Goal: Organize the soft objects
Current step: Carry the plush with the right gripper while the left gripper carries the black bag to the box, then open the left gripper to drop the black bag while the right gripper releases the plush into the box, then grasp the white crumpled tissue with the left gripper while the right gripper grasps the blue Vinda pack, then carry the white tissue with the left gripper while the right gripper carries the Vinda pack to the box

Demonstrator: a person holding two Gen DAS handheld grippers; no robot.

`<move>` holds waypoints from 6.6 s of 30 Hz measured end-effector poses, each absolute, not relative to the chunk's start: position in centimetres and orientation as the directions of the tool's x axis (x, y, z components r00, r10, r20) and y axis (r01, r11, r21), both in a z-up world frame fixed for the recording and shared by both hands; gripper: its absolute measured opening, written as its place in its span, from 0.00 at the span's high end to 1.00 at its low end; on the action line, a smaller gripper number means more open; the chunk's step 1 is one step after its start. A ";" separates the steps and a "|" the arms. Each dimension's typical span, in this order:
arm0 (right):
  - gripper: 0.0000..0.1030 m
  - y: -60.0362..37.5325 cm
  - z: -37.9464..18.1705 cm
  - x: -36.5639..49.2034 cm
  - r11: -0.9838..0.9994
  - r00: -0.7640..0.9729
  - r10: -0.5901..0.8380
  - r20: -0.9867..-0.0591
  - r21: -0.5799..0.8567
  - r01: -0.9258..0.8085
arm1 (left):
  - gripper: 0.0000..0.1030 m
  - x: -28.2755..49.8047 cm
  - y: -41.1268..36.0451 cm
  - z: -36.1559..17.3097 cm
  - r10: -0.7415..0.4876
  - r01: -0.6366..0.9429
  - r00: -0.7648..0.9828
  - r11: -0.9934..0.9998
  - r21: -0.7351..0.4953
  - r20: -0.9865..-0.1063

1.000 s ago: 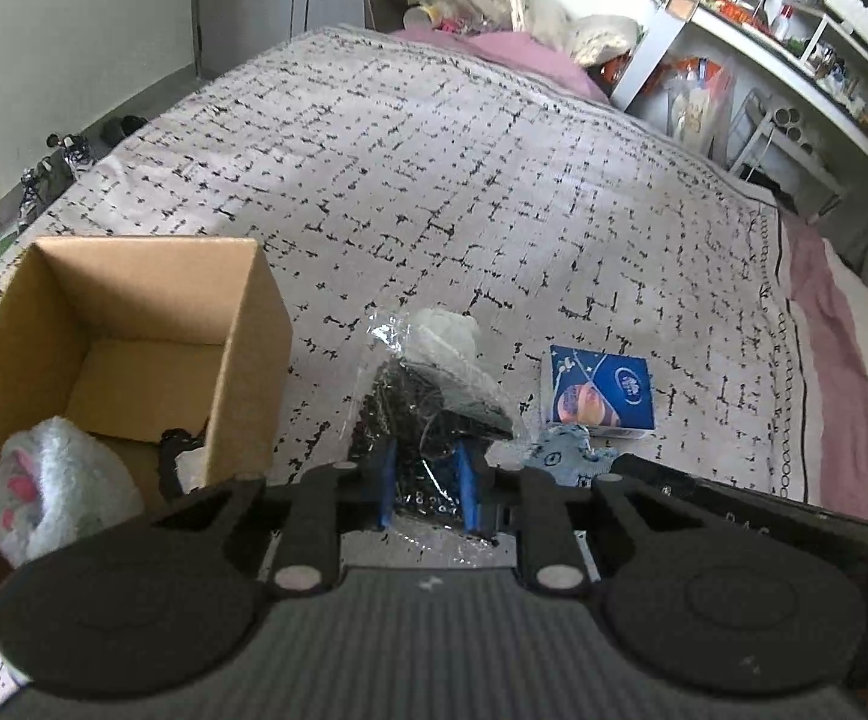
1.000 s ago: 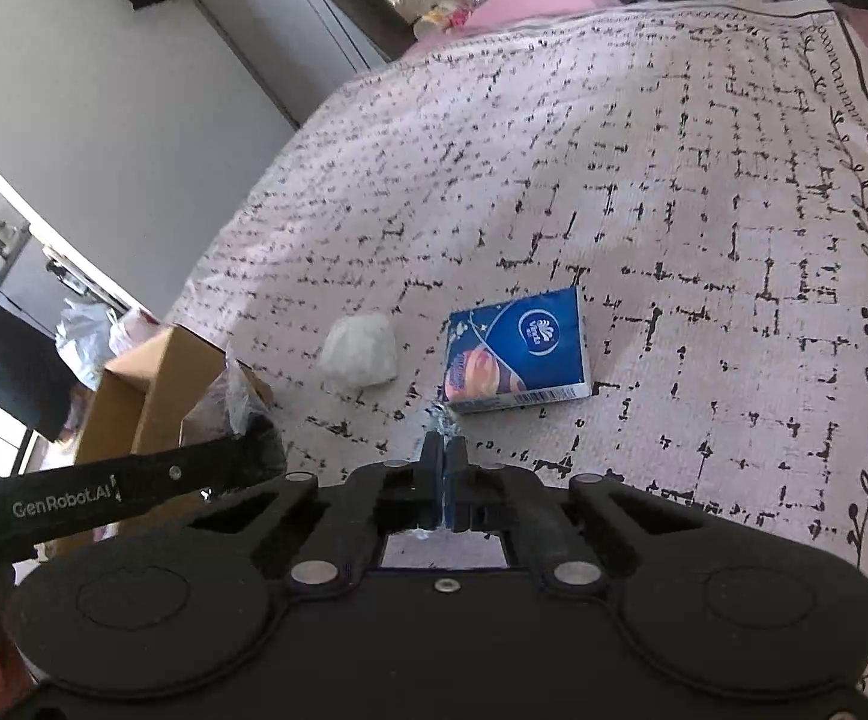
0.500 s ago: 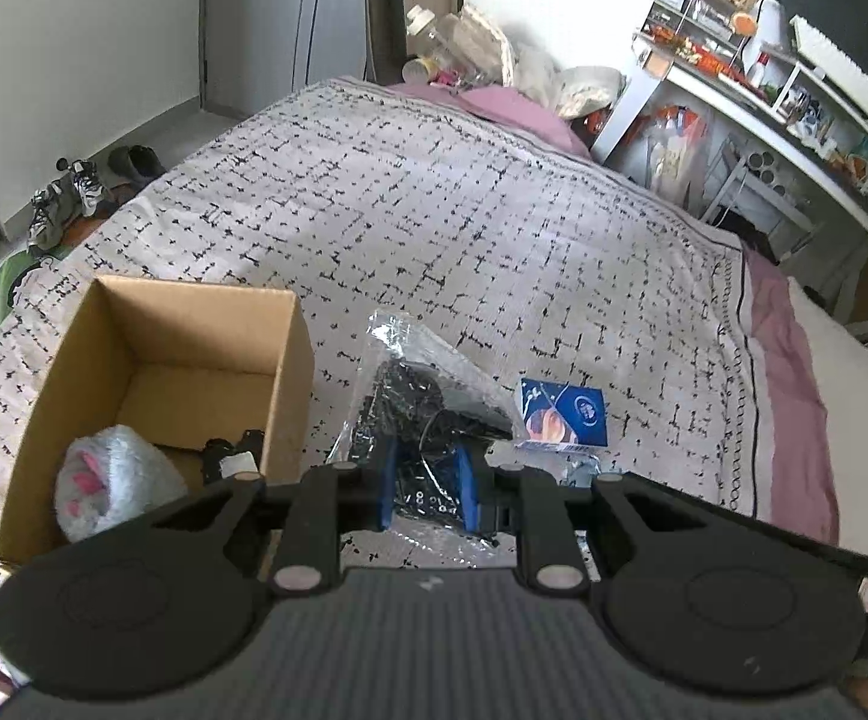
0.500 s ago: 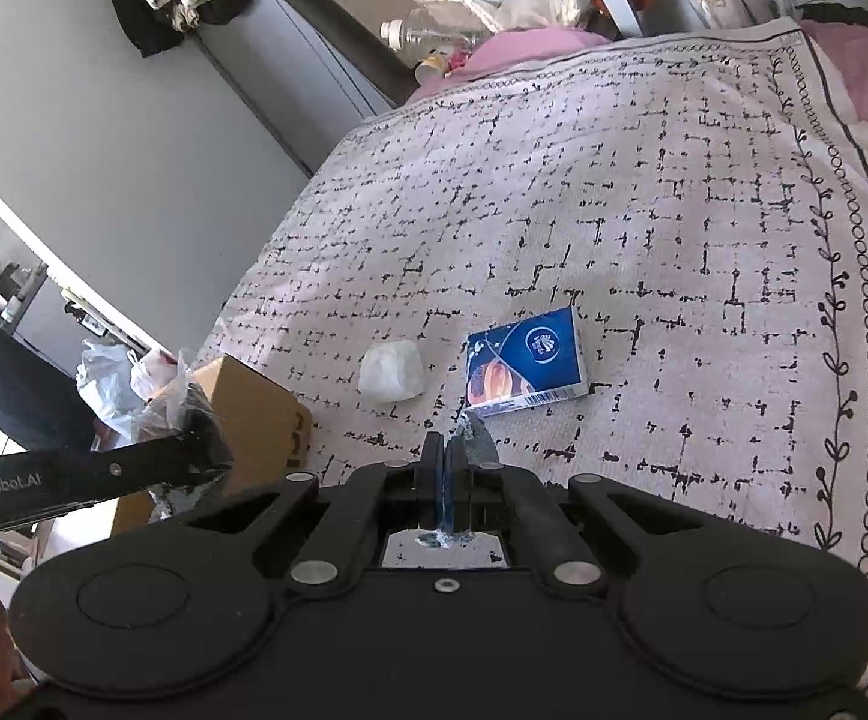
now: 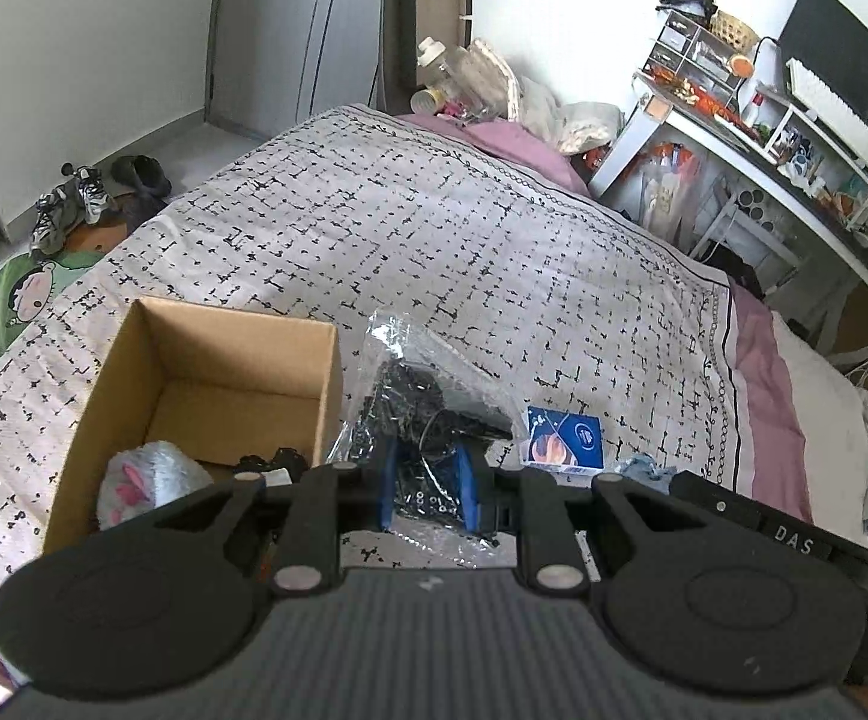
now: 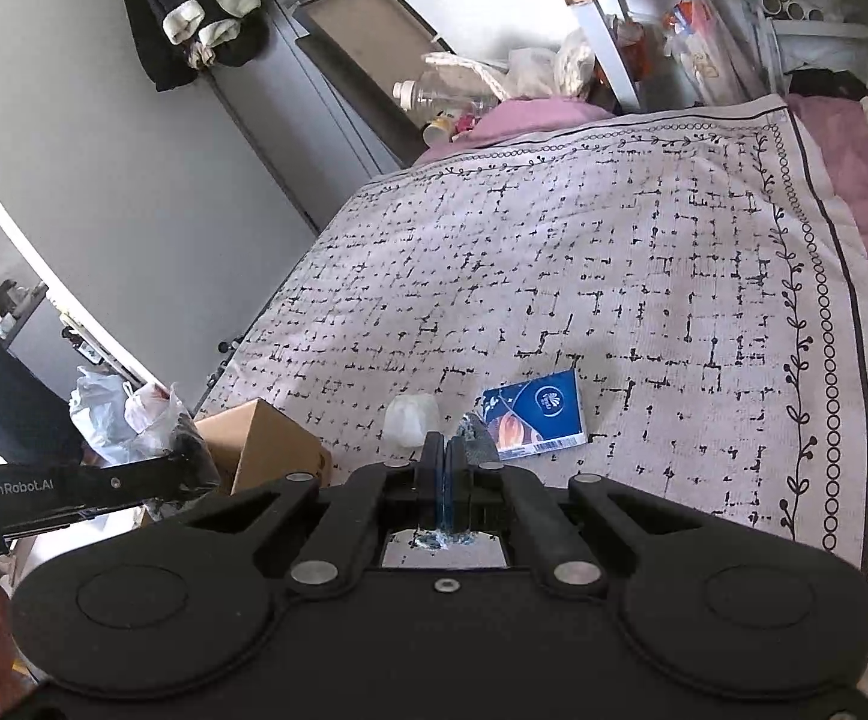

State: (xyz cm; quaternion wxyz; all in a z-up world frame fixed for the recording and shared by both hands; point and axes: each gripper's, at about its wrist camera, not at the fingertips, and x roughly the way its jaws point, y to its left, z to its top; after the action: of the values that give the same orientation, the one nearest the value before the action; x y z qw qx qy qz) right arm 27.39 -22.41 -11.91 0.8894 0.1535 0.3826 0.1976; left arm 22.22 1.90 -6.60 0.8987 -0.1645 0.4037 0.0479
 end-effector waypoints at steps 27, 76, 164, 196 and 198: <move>1.00 -14.4 -8.7 26.4 0.876 0.637 0.478 -0.605 0.386 -0.290 | 0.80 21.1 11.7 -7.3 -0.028 -0.290 0.673 0.909 -0.299 -0.739; 0.56 -5.7 -7.9 27.0 0.850 0.549 0.526 -0.650 0.386 -0.358 | 0.40 22.2 17.7 -9.1 -0.053 -0.365 0.612 0.866 -0.341 -0.789; 0.05 -17.4 -22.1 37.7 0.954 0.519 0.298 -0.801 0.252 -0.159 | 0.36 38.5 -1.9 -18.6 -0.123 -0.146 0.441 0.967 -0.206 -0.889; 0.32 -18.1 -18.8 36.5 0.964 0.620 0.260 -0.740 0.159 -0.214 | 0.57 34.6 -1.0 -15.4 -0.069 -0.160 0.524 0.971 -0.177 -0.849; 0.32 -18.1 -18.2 36.3 0.963 0.629 0.262 -0.732 0.158 -0.217 | 0.57 33.9 -0.7 -14.6 -0.073 -0.162 0.535 0.969 -0.186 -0.842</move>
State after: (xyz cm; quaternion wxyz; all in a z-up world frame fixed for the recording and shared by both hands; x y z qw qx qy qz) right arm 36.29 -18.13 -18.16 0.9021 0.0272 0.4097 0.1326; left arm 33.87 -0.74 -14.63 0.8674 -0.1218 0.4817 0.0257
